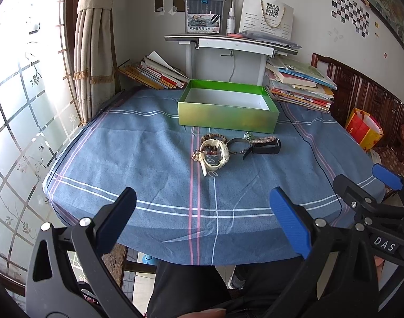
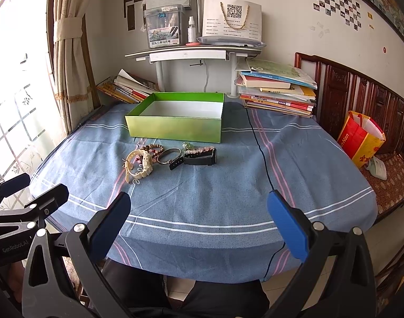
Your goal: Organize jewelry
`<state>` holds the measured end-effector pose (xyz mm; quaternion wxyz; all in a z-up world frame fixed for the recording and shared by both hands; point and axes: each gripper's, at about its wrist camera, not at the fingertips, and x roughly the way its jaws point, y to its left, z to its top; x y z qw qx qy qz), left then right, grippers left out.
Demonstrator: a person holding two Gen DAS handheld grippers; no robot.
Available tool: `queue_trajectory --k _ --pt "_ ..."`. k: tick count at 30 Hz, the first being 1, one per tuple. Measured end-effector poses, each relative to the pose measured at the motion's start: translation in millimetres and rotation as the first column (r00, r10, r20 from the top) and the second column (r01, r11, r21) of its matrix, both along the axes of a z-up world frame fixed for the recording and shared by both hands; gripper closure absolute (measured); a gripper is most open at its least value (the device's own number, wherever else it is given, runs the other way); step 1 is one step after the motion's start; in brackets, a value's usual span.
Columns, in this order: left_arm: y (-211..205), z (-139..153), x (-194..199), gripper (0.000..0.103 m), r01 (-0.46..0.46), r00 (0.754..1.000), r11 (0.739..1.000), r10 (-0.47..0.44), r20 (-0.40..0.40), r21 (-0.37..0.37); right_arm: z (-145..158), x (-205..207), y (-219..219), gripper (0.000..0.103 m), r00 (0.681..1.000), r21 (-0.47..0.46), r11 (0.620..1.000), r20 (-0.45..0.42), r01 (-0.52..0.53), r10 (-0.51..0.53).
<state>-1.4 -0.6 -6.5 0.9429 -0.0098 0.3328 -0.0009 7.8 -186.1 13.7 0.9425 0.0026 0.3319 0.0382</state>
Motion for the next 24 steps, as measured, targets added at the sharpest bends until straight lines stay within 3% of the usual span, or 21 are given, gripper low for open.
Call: queue_trajectory --k 24 --pt "0.1 -2.3 1.3 0.003 0.001 1.0 1.0 -0.001 -0.005 -0.004 -3.1 0.8 1.1 0.002 1.0 0.0 1.0 -0.003 0.0 0.0"
